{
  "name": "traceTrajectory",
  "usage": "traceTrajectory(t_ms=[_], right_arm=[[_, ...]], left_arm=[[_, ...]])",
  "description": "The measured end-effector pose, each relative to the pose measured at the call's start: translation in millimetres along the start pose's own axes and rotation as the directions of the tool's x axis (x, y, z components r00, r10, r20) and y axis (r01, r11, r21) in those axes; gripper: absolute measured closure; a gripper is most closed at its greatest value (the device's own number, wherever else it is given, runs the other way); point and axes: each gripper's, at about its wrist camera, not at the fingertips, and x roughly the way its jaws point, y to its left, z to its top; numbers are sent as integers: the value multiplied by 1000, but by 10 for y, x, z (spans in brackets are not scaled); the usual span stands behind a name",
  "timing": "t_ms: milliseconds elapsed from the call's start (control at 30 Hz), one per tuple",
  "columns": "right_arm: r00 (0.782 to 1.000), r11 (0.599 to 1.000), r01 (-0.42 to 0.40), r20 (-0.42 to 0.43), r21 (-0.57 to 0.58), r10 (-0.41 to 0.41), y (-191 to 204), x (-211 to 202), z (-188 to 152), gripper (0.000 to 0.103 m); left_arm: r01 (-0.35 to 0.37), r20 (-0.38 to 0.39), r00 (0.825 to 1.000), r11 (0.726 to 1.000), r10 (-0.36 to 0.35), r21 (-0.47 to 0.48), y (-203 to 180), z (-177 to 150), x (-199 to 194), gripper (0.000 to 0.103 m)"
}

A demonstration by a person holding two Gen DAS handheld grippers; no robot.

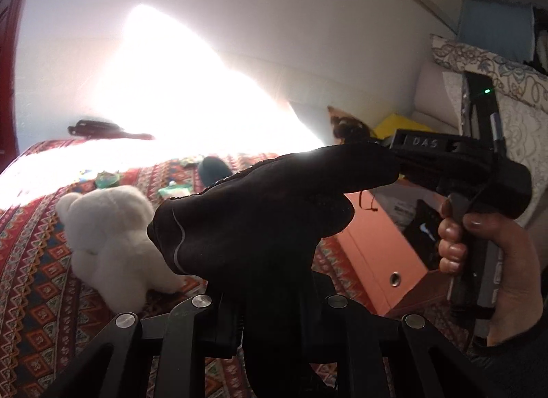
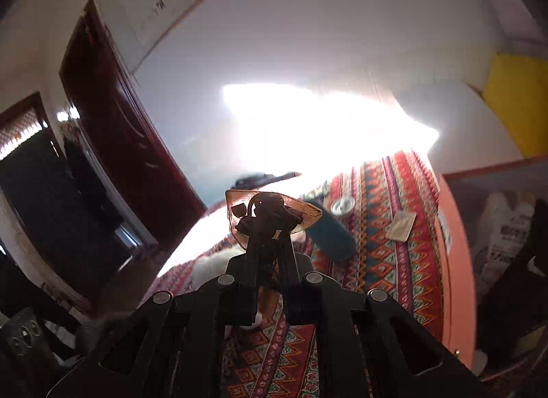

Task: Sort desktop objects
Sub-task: 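Carry mesh pouch and black glove into the pink box and release both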

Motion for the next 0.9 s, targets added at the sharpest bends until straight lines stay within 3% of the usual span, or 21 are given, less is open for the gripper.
traceTrajectory(t_ms=[100, 233, 300, 400, 533, 600, 667, 767, 800, 867, 900], right_arm=[[991, 999, 23, 133, -22, -20, 6, -551, 156, 93], [959, 996, 91, 272, -16, -83, -82, -1184, 244, 93], [929, 988, 154, 340, 4, -146, -157, -1468, 261, 93], [868, 966, 252, 429, 56, -251, -317, -1907, 272, 93], [796, 922, 353, 468, 157, -384, -724, -2239, 284, 93], [784, 902, 377, 448, 208, -431, -986, -2304, 308, 93], [778, 880, 395, 414, 262, -473, -1297, -2294, 313, 93], [768, 836, 435, 347, 333, -538, -1804, -2176, 300, 92], [770, 819, 457, 306, 347, -560, -2020, -2055, 299, 90], [785, 752, 545, 91, 371, -613, -2494, -1694, 213, 71], [780, 707, 592, -54, 387, -624, -2733, -1490, 128, 35]], left_arm=[[63, 38, 997, 997, -65, 54, -356, 195, 83, 85], [150, 82, 983, 979, -162, 135, -888, 478, 249, 84], [198, 96, 972, 965, -216, 172, -1172, 613, 341, 84], [258, 118, 949, 936, -292, 240, -1616, 780, 467, 84], [334, 114, 917, 891, -383, 309, -2150, 916, 687, 82], [357, 101, 906, 871, -410, 339, -2397, 956, 826, 82], [356, 78, 910, 863, -408, 359, -2628, 970, 1004, 82], [350, 23, 924, 866, -382, 357, -2823, 968, 1477, 81], [334, -6, 934, 871, -356, 360, -2861, 940, 1697, 76], [281, -119, 960, 878, -254, 388, -2950, 811, 2247, 44], [244, -182, 966, 882, -184, 402, -2981, 717, 2521, 23]])
